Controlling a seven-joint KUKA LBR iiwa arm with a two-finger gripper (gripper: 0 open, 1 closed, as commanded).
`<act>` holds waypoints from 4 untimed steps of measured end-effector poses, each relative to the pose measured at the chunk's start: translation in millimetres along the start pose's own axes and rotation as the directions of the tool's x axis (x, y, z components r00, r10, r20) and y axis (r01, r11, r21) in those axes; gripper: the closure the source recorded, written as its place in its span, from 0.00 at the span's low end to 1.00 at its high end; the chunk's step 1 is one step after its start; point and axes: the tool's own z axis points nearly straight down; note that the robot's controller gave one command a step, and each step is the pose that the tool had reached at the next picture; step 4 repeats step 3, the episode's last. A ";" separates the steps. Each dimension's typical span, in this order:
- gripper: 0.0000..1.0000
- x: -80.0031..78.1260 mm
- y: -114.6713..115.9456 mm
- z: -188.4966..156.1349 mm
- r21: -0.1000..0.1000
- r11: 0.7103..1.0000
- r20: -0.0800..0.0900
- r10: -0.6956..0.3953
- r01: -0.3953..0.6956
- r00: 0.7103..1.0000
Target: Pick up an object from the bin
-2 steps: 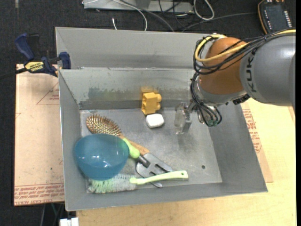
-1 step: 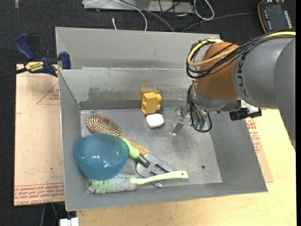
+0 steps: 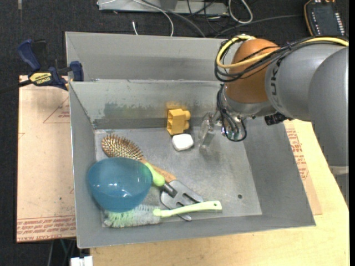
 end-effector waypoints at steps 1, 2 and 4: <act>0.00 13.4 42.4 11.5 -0.003 0.996 -0.004 0.089 -0.089 0.996; 0.00 13.4 42.2 11.7 -0.002 0.996 -0.004 0.089 -0.089 0.996; 1.00 18.7 37.1 22.8 -0.005 0.993 -0.002 0.117 -0.117 0.993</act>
Offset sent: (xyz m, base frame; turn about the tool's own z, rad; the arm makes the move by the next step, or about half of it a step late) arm 0.0000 0.0000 0.0000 0.0000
